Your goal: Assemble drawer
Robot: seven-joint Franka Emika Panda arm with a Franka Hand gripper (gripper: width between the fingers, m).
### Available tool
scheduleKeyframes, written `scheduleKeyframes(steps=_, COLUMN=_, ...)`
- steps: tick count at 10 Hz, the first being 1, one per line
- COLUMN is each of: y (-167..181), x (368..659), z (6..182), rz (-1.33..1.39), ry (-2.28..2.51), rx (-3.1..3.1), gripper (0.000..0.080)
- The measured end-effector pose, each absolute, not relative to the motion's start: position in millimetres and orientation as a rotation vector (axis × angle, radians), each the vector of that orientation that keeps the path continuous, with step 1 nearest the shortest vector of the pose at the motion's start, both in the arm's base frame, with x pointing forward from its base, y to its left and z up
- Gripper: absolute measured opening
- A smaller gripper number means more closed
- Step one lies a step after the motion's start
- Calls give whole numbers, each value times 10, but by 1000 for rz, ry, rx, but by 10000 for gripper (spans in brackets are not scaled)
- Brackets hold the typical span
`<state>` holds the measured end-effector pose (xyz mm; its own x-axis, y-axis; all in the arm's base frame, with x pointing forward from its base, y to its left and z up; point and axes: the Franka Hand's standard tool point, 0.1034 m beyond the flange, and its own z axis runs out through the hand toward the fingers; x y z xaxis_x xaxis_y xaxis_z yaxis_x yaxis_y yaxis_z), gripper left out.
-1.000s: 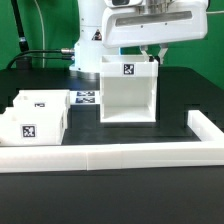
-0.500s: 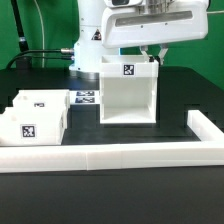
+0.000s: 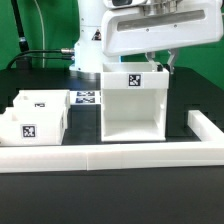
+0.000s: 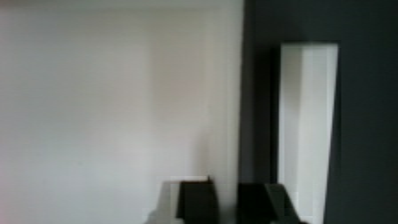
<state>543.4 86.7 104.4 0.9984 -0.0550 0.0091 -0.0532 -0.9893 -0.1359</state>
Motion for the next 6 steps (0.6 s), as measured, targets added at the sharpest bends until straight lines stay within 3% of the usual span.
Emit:
scheduleKeyframes(steps=3, y=911, x=5797, z=1052, rz=-87, ry=32, rx=-2992, gripper=44)
scheduleKeyframes(steps=6, y=908, x=5799, z=1065, rz=-88, ry=55, rx=-2992, gripper=44)
